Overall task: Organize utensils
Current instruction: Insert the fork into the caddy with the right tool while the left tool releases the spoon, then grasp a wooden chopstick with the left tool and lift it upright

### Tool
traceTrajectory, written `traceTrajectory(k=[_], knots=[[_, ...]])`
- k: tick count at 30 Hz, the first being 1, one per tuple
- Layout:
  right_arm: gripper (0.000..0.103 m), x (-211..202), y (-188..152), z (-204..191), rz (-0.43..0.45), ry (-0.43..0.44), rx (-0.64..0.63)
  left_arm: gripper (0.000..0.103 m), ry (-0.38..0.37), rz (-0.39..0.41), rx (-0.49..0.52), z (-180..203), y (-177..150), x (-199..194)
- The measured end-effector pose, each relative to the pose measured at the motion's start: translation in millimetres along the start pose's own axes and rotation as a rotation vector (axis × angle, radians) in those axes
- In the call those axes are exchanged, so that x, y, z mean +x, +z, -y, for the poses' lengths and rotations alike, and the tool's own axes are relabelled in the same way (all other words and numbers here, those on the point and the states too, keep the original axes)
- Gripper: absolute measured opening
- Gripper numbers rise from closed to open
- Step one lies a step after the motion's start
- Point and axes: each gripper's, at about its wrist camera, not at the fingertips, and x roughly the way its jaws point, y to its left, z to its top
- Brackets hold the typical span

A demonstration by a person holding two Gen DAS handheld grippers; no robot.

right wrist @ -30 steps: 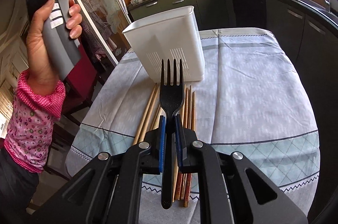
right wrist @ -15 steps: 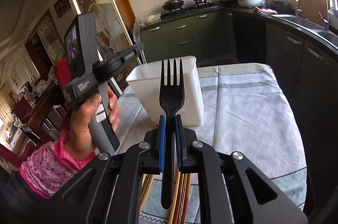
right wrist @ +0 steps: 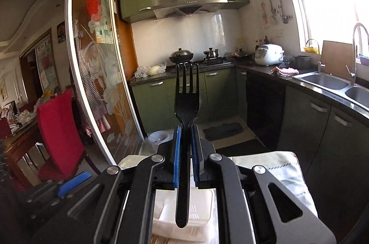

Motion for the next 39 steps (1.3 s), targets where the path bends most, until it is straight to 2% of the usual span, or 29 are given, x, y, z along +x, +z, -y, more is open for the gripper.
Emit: traceTrajectory(k=[2, 4, 9, 16, 22, 24, 26, 31, 36, 39], knots=[[0.01, 19.4, -1.4, -2.3, 0.011, -0.034, -0.034, 0.018, 0.001, -0.013, 0.007, -3.6, -3.7, -6.6], [0.01, 37.3, -14.8, 2.2, -0.014, -0.042, -0.021, 0.018, 0.002, -0.029, 0.007, -8.3, -7.5, -11.0], [0.01, 42.2, -35.0, 6.6, -0.03, -0.041, -0.015, 0.018, -0.002, -0.076, 0.012, -11.0, -17.0, -11.4], [0.012, 27.8, -63.3, 3.8, -0.035, -0.031, -0.031, 0.018, -0.02, -0.21, 0.006, -4.0, -36.6, 1.1], [0.012, -8.0, -69.5, 8.4, -0.013, -0.009, -0.015, 0.018, -0.006, -0.309, 0.032, 5.2, -55.0, 5.7], [0.021, -30.2, -73.7, 14.3, -0.006, 0.004, 0.007, 0.018, 0.004, -0.368, 0.034, 6.1, -63.1, 12.1], [0.021, -52.2, -80.4, 20.0, -0.005, 0.007, 0.015, 0.018, 0.009, -0.446, 0.026, 7.1, -74.7, 22.0], [0.021, -94.1, -108.5, 37.5, -0.084, -0.004, 0.021, 0.018, 0.037, -0.625, 0.006, 6.2, -103.2, 52.9], [0.021, -106.8, -136.0, 59.6, -0.193, 0.007, 0.059, 0.018, 0.048, -0.742, -0.02, 6.4, -119.8, 76.0], [0.021, -109.7, -146.2, 69.7, -0.226, 0.006, 0.074, 0.018, 0.057, -0.779, -0.017, 9.5, -125.7, 80.9]])
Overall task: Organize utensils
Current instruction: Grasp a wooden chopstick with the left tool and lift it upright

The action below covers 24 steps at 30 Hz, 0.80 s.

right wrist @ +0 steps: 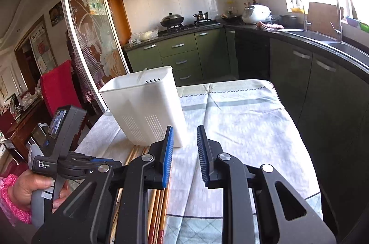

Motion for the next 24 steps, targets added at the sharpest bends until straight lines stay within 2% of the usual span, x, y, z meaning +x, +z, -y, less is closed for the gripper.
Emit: traceTrajectory(k=[9, 16, 18, 24], knots=[[0.021, -3.7, -3.5, 2.9, -0.014, 0.023, 0.015, 0.018, 0.024, -0.057, -0.015, 6.0, 3.0, 12.9], [0.021, -3.4, -0.6, 3.4, -0.025, 0.025, 0.019, 0.011, 0.062, -0.078, 0.005, 17.2, 9.6, 18.6], [0.021, -2.6, -0.5, 3.4, -0.036, 0.026, 0.018, 0.008, 0.062, -0.078, 0.001, 17.8, 11.6, 19.3], [0.021, -1.3, -2.6, 3.0, -0.065, 0.026, 0.009, 0.007, 0.033, -0.05, -0.014, 8.9, 9.3, 9.7]])
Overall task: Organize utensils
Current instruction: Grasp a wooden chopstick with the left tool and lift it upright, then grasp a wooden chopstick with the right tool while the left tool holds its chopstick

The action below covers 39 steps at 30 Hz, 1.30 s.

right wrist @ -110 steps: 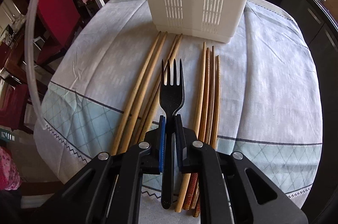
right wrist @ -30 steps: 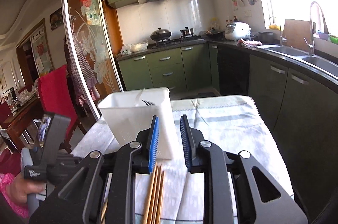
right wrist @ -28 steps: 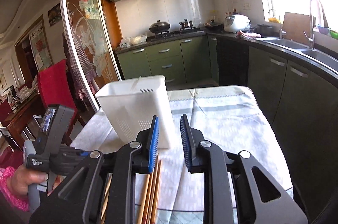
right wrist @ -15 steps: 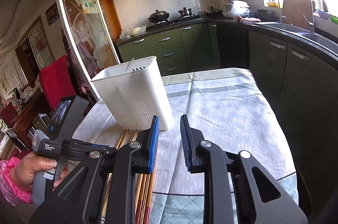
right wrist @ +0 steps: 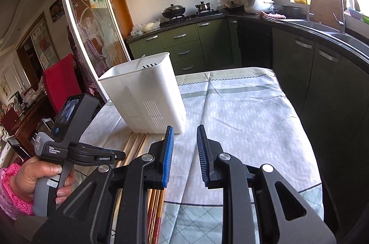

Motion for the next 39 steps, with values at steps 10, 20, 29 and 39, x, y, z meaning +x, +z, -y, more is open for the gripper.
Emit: traceTrajectory(k=[10, 20, 29, 39], knots=[[0.021, 24.0, 0.3, -17.4, -0.146, 0.037, -0.06, 0.006, -0.031, 0.17, 0.026, -6.5, -15.1, -65.0], [0.021, 96.8, -11.6, -30.2, -0.482, 0.099, -0.093, 0.006, -0.087, 0.265, 0.036, -21.1, -46.7, -113.5], [0.021, 144.4, -24.1, -37.8, -0.639, 0.009, -0.155, 0.006, -0.116, 0.325, 0.054, -25.4, -63.4, -138.0], [0.009, 152.7, -24.6, -49.3, -0.663, -0.064, -0.194, 0.006, -0.138, 0.345, 0.078, -25.2, -68.2, -145.5]])
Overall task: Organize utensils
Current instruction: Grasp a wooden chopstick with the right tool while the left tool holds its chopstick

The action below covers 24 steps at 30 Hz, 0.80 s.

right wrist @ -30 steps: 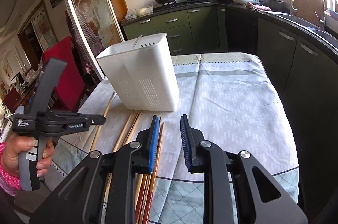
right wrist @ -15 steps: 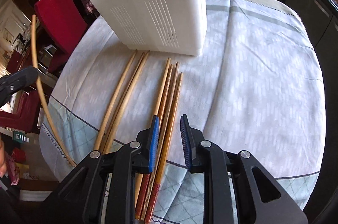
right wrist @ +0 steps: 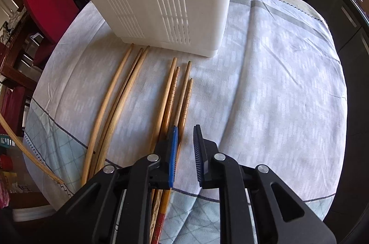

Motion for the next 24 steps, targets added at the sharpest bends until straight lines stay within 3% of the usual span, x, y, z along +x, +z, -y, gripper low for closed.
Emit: traceTrajectory(k=[8, 15, 20, 24], knots=[[0.011, 5.6, 7.1, -2.4, -0.029, 0.017, 0.018, 0.006, -0.005, 0.0, 0.004, -2.6, -0.1, 1.8], [0.007, 10.5, 14.8, -16.5, -0.007, -0.05, -0.035, 0.006, -0.009, 0.001, 0.013, -1.1, -1.2, 1.0], [0.007, -13.4, 2.8, -14.2, 0.082, 0.008, 0.007, 0.006, -0.009, 0.006, 0.022, -1.2, -2.4, -1.5], [0.007, -56.5, -8.3, -8.1, 0.212, 0.072, 0.032, 0.006, -0.014, 0.014, 0.024, -1.8, -3.2, -6.2]])
